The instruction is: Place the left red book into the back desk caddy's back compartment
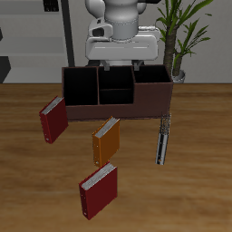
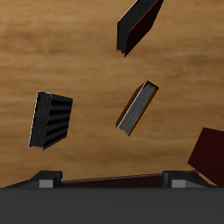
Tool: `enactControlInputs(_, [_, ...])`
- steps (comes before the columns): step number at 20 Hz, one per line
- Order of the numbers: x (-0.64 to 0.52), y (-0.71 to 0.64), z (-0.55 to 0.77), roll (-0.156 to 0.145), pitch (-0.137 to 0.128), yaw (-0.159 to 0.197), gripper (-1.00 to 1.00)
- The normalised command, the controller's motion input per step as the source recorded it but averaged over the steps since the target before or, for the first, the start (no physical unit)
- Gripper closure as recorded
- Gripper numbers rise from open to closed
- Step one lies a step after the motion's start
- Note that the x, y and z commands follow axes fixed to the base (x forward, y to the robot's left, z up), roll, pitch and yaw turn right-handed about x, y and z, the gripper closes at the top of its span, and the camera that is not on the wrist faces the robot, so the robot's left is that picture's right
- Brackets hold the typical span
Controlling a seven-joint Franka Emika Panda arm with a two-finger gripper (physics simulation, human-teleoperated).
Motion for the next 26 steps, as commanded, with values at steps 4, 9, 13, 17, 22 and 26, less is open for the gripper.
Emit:
enactControlInputs(4, [0.02, 0.34, 0.02, 0.057, -0.035, 0.036, -1.0])
enactControlInputs(9, [0.02, 0.14, -0.02, 0.009, -0.008, 0.038, -1.0])
enactControlInputs(13, [0.02, 0.02, 0.07, -0.001, -0.017, 0.017, -1.0])
enactControlInputs(17, [0.02, 0.0, 0.1, -0.024, -0.033, 0.011, -1.0])
enactControlInputs(22, [0.08, -0.07, 0.07, -0.038, -0.008, -0.008, -1.0])
enactControlInputs(26, [-0.04, 0.03, -0.06, -0.018, 0.004, 0.008, -1.0])
